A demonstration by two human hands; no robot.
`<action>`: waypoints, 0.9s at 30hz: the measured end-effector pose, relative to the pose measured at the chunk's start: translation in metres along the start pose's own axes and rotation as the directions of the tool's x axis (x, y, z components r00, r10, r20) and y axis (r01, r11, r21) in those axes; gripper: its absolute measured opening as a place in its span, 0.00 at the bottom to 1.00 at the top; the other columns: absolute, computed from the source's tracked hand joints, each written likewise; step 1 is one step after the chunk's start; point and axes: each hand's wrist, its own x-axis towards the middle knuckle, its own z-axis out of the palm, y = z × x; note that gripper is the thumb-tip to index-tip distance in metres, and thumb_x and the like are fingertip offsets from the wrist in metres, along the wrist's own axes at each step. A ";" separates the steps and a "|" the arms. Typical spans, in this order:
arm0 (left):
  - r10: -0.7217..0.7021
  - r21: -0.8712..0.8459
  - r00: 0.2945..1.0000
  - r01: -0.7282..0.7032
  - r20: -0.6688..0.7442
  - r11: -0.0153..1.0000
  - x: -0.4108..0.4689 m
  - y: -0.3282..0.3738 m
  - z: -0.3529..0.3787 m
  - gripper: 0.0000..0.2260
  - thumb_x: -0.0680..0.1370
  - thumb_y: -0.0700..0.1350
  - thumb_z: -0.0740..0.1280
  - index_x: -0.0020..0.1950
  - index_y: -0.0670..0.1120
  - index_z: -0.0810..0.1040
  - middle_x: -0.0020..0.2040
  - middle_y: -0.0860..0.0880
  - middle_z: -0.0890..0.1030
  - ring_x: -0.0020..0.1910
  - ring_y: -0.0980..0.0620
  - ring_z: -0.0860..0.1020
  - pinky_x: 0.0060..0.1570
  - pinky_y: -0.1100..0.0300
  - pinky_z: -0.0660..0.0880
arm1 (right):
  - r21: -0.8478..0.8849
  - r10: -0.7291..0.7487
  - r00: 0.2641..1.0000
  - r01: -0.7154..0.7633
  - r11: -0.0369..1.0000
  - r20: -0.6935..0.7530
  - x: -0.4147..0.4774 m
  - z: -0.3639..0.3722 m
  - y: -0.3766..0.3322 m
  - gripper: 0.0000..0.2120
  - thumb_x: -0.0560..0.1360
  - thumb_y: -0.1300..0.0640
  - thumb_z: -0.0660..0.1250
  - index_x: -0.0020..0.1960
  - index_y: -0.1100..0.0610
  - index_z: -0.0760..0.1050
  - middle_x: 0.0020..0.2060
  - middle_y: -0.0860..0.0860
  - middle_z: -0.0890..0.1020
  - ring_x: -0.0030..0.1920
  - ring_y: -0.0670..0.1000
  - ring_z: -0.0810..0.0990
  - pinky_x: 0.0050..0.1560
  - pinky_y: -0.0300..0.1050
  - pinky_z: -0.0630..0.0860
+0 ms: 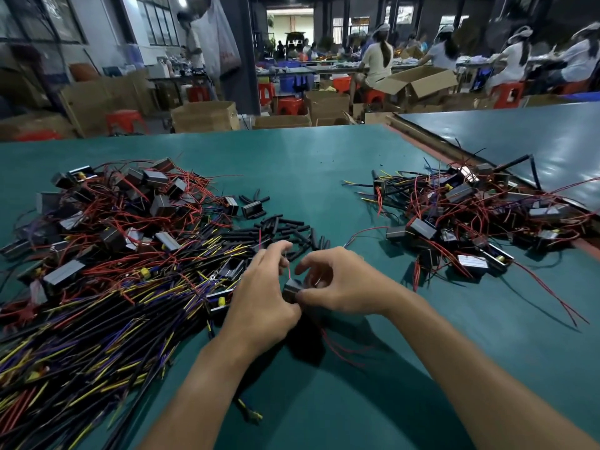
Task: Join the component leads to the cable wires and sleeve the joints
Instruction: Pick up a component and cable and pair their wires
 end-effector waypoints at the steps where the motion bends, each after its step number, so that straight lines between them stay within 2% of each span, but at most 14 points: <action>1: -0.009 0.009 1.000 0.009 -0.017 1.000 0.001 0.000 -0.002 0.36 0.62 0.38 0.75 0.67 0.53 0.68 0.52 0.55 0.73 0.52 0.55 0.75 0.52 0.58 0.75 | 0.014 0.001 1.000 -0.001 1.000 -0.027 0.001 -0.004 0.001 0.13 0.70 0.49 0.76 0.53 0.51 0.81 0.37 0.44 0.81 0.35 0.41 0.77 0.41 0.37 0.75; 3: -0.037 0.012 0.999 0.037 -0.032 0.999 0.003 0.000 -0.005 0.36 0.61 0.41 0.77 0.67 0.53 0.69 0.53 0.54 0.74 0.52 0.54 0.75 0.53 0.56 0.75 | 0.093 0.019 0.995 -0.010 0.996 -0.102 0.001 -0.015 0.004 0.09 0.71 0.53 0.75 0.50 0.54 0.83 0.36 0.47 0.81 0.35 0.45 0.76 0.41 0.43 0.75; 5: -0.066 0.001 0.997 0.066 -0.029 0.998 0.003 0.002 -0.008 0.36 0.61 0.42 0.77 0.66 0.53 0.69 0.53 0.53 0.74 0.52 0.55 0.75 0.54 0.55 0.75 | 0.181 0.053 0.987 -0.025 0.983 -0.150 -0.001 -0.029 0.006 0.05 0.71 0.58 0.73 0.46 0.55 0.83 0.33 0.47 0.78 0.33 0.47 0.73 0.36 0.42 0.71; 7: -0.082 -0.023 0.996 0.081 -0.022 0.996 0.001 0.003 -0.009 0.34 0.61 0.41 0.77 0.65 0.53 0.71 0.52 0.53 0.75 0.50 0.58 0.75 0.54 0.55 0.75 | 0.271 0.079 0.989 -0.043 0.962 -0.122 -0.005 -0.039 0.008 0.03 0.70 0.61 0.72 0.44 0.57 0.82 0.32 0.50 0.76 0.33 0.49 0.71 0.36 0.44 0.67; 9: -0.087 -0.011 0.996 0.086 -0.013 0.996 0.001 0.003 -0.009 0.31 0.62 0.41 0.77 0.63 0.52 0.72 0.50 0.54 0.75 0.50 0.55 0.76 0.52 0.56 0.75 | 0.337 0.078 0.995 -0.053 0.940 -0.058 -0.007 -0.046 0.011 0.04 0.69 0.65 0.71 0.44 0.61 0.81 0.33 0.53 0.76 0.34 0.52 0.73 0.38 0.48 0.68; 11: -0.103 0.007 0.995 0.103 0.004 0.995 0.002 0.003 -0.010 0.29 0.62 0.41 0.76 0.61 0.53 0.74 0.47 0.56 0.77 0.48 0.54 0.77 0.48 0.57 0.75 | 0.388 0.049 0.998 -0.060 0.920 0.038 -0.008 -0.051 0.013 0.06 0.67 0.65 0.71 0.44 0.61 0.79 0.33 0.53 0.78 0.35 0.53 0.74 0.35 0.47 0.70; 12: -0.111 0.009 0.994 0.111 0.015 0.994 0.002 0.003 -0.011 0.28 0.63 0.40 0.76 0.60 0.53 0.75 0.46 0.57 0.77 0.46 0.55 0.78 0.46 0.60 0.75 | 0.414 0.024 0.994 -0.068 0.908 0.110 -0.009 -0.054 0.014 0.08 0.65 0.64 0.71 0.44 0.60 0.78 0.33 0.52 0.78 0.34 0.52 0.73 0.32 0.43 0.69; 15: -0.121 0.012 0.991 0.121 0.059 0.993 0.001 0.004 -0.013 0.25 0.63 0.39 0.76 0.56 0.55 0.77 0.44 0.58 0.79 0.40 0.61 0.78 0.39 0.70 0.71 | 0.462 -0.056 0.917 -0.146 0.875 0.396 -0.014 -0.058 0.017 0.15 0.65 0.65 0.73 0.49 0.58 0.74 0.34 0.50 0.78 0.31 0.46 0.72 0.26 0.35 0.66; 17: -0.115 0.015 0.990 0.114 0.087 0.993 -0.001 0.005 -0.013 0.23 0.63 0.37 0.76 0.53 0.55 0.79 0.43 0.57 0.79 0.39 0.59 0.79 0.38 0.68 0.73 | 0.398 -0.046 0.835 -0.212 0.892 0.548 -0.016 -0.054 0.017 0.20 0.65 0.65 0.74 0.53 0.58 0.72 0.35 0.51 0.77 0.30 0.45 0.71 0.27 0.37 0.64; 19: -0.111 0.021 0.989 0.109 0.099 0.994 0.000 0.006 -0.013 0.22 0.62 0.35 0.77 0.51 0.53 0.80 0.40 0.56 0.78 0.38 0.55 0.78 0.38 0.63 0.75 | 0.314 -0.005 0.793 -0.236 0.920 0.609 -0.015 -0.051 0.017 0.21 0.65 0.63 0.75 0.55 0.57 0.72 0.35 0.51 0.77 0.30 0.45 0.72 0.30 0.41 0.63; 20: -0.106 0.027 0.990 0.104 0.096 0.994 0.000 0.007 -0.013 0.21 0.62 0.34 0.77 0.50 0.52 0.81 0.38 0.55 0.77 0.37 0.54 0.77 0.37 0.61 0.75 | 0.289 0.011 0.785 -0.241 0.926 0.620 -0.015 -0.051 0.017 0.21 0.66 0.60 0.75 0.55 0.57 0.72 0.35 0.50 0.78 0.30 0.45 0.71 0.30 0.41 0.63; 22: -0.091 0.039 0.993 0.088 0.072 0.995 0.002 0.007 -0.014 0.19 0.63 0.34 0.77 0.48 0.51 0.81 0.35 0.55 0.75 0.34 0.54 0.75 0.34 0.63 0.73 | 0.266 0.040 0.782 -0.259 0.928 0.621 -0.016 -0.052 0.016 0.20 0.68 0.53 0.74 0.55 0.56 0.72 0.34 0.48 0.79 0.28 0.44 0.69 0.27 0.36 0.63; 24: -0.081 0.023 0.995 0.080 0.059 0.997 0.002 0.008 -0.014 0.18 0.63 0.34 0.78 0.46 0.51 0.82 0.34 0.55 0.74 0.33 0.54 0.74 0.33 0.64 0.73 | 0.263 0.087 0.817 -0.281 0.923 0.570 -0.014 -0.051 0.013 0.19 0.72 0.48 0.71 0.57 0.57 0.72 0.36 0.50 0.82 0.26 0.44 0.69 0.25 0.34 0.62; 27: -0.066 0.012 0.995 0.065 0.074 0.998 0.000 0.010 -0.012 0.16 0.63 0.36 0.79 0.45 0.51 0.82 0.34 0.55 0.75 0.35 0.52 0.77 0.37 0.60 0.76 | 0.263 0.150 0.880 -0.291 0.920 0.450 -0.008 -0.039 0.011 0.13 0.79 0.49 0.67 0.55 0.58 0.75 0.36 0.54 0.85 0.26 0.45 0.70 0.24 0.34 0.62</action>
